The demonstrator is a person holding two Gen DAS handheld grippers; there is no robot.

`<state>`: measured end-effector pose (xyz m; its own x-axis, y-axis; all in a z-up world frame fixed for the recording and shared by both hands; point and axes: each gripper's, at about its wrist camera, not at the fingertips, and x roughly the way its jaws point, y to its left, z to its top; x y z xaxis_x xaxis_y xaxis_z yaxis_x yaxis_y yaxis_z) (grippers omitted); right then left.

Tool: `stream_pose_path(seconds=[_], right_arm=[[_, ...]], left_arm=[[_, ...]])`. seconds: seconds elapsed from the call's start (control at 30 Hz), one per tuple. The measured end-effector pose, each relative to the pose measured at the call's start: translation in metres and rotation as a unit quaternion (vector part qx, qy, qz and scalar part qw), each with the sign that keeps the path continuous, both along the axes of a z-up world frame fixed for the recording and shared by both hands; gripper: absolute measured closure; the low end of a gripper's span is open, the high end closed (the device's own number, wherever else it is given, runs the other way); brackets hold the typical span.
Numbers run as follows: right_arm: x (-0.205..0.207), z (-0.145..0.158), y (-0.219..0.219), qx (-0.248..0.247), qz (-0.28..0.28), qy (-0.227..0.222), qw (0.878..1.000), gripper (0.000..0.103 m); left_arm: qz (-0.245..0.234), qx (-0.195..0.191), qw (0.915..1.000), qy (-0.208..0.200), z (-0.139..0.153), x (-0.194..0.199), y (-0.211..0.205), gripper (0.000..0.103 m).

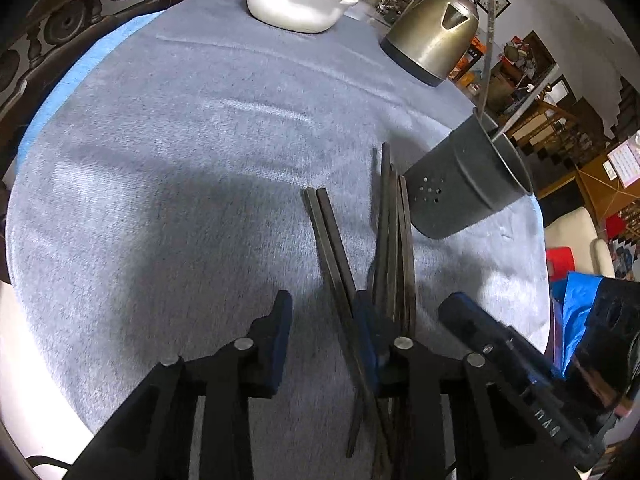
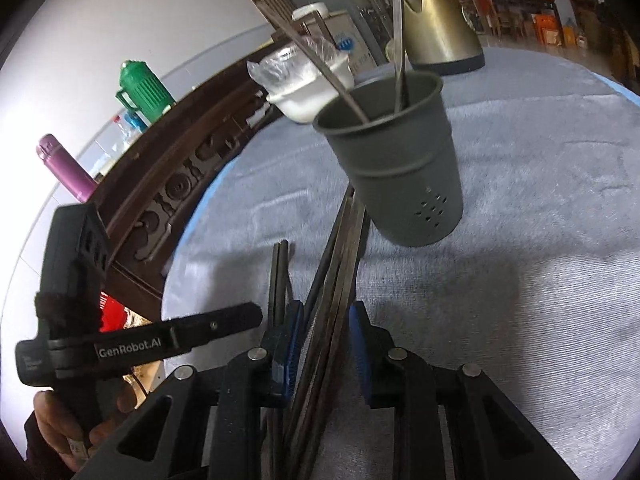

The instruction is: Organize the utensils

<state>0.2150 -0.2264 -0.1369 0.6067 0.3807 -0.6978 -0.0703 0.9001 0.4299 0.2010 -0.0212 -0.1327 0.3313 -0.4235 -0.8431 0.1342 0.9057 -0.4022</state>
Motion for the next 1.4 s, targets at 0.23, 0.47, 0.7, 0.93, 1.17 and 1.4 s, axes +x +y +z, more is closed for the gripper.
stream_pose_path(seconds=[0.23,0.47,0.7,0.93,1.17,1.4], right_arm=[[0.005,-0.013,0.005,-0.010,0.005,0.037,0.999,0.086],[0.004,-0.013,0.011,-0.025,0.026,0.045,0.998,0.096],[-0.002,-0.016,-0.010,-0.040,0.013,0.067,0.997,0.096],[0.005,-0.002,-0.023,0.019,0.003,0.061,0.998,0.095],[0.023,-0.005,-0.014,0.019,0.003,0.073,0.997,0.095],[0.035,-0.017,-0.001,0.019,0.007,0.093,0.995,0.096]], left_arm=[[-0.006,-0.002,1.0000,0.001,-0.004,0.007,-0.006,0.080],[-0.010,0.000,0.9999,-0.004,-0.007,0.017,-0.014,0.089],[-0.024,0.008,0.9997,0.000,-0.010,0.021,-0.015,0.090],[-0.024,0.024,0.9994,0.000,-0.007,0.030,-0.015,0.090],[-0.027,0.016,0.9994,0.013,-0.010,0.038,-0.014,0.090],[-0.022,0.001,0.9996,0.016,-0.014,0.048,-0.010,0.090]])
